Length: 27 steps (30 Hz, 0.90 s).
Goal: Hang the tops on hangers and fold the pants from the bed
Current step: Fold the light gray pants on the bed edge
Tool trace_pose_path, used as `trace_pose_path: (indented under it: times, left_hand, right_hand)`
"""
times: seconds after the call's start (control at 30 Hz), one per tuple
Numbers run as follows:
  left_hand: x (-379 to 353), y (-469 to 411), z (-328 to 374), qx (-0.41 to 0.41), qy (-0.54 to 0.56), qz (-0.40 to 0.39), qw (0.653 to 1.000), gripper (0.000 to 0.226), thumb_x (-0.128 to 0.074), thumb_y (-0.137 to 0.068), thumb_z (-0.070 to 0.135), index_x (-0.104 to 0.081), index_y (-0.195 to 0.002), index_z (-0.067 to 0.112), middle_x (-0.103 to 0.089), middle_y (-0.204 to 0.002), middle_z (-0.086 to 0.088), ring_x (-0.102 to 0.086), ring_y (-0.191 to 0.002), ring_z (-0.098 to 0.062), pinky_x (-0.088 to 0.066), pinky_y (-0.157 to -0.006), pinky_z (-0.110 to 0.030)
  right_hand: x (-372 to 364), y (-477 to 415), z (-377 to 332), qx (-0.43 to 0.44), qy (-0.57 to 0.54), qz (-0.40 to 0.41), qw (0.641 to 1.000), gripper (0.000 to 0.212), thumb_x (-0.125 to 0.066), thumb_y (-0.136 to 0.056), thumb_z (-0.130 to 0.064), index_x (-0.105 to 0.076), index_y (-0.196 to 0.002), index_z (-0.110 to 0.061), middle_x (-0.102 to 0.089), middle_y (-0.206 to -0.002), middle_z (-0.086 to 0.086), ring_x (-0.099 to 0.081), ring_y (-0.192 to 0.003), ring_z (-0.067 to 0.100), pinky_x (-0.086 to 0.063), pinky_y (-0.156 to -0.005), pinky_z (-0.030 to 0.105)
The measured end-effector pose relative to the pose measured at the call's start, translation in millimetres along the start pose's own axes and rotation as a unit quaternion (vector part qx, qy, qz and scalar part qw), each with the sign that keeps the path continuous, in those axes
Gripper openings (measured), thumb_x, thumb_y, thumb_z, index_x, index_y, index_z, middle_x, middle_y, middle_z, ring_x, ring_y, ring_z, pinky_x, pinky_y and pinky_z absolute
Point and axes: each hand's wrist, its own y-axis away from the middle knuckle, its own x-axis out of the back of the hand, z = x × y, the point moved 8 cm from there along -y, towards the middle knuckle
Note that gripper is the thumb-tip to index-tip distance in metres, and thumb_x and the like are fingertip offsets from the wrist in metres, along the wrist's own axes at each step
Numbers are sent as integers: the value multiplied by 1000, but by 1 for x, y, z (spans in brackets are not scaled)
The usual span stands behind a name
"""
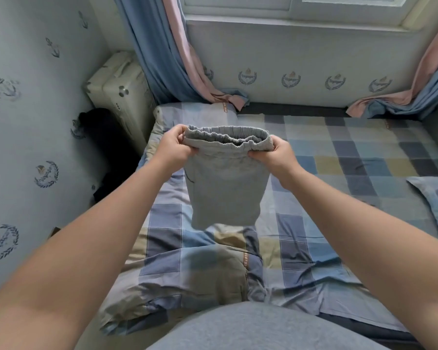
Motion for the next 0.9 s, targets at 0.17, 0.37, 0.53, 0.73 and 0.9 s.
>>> trace_pose_path:
  times: [0.17,0.37,0.53,0.73,0.9]
  left_hand:
    - [15,12,10,-51,-17,4,999,37,-64,-83,-21,-55,-87,15,-64,-83,-2,-61,-72,-1,-50,-71,-17]
    - [15,43,-54,-16,-74,-30,997,25,-68,-86,-13,-62,-106,0,-70,-97,-8,-66,-88,-8,-56,-83,-32]
    - [1,90,-163,86,-116,-53,988,41,-67,-80,-16,-64,-94,23,-72,-95,2,-64,-91,-13,-52,-91,-43]
    - [-26,176,-288,222,-166,-97,956,39,-61,-80,-14,-65,-95,22,-75,-96,-5,-67,-89,-19,-53,-83,-43]
    - [-47,256,-354,320,-201,-150,914,21,-67,-83,0,-65,-99,13,-74,-98,-6,-68,-101,-29,-51,-91,-43]
  right_hand:
    - [-7,3,-20,54,35,3,998,36,-78,-79,4,-64,-113,4,-71,-109,20,-60,-90,17,-54,-86,43]
    - [-22,30,36,32,160,-23,986,25,-83,-80,-19,-59,-89,-20,-67,-90,0,-62,-89,22,-49,-85,46]
    - [-45,66,142,-32,314,-69,946,22,-76,-85,-22,-62,-100,-17,-66,-104,6,-58,-104,31,-44,-92,50]
    - [-66,139,266,-134,378,-164,901,27,-73,-87,-36,-59,-108,-25,-65,-115,2,-56,-114,29,-38,-88,39]
    - [-73,207,338,-199,398,-256,858,20,-65,-91,-41,-47,-93,-32,-63,-102,-5,-57,-105,27,-31,-77,38]
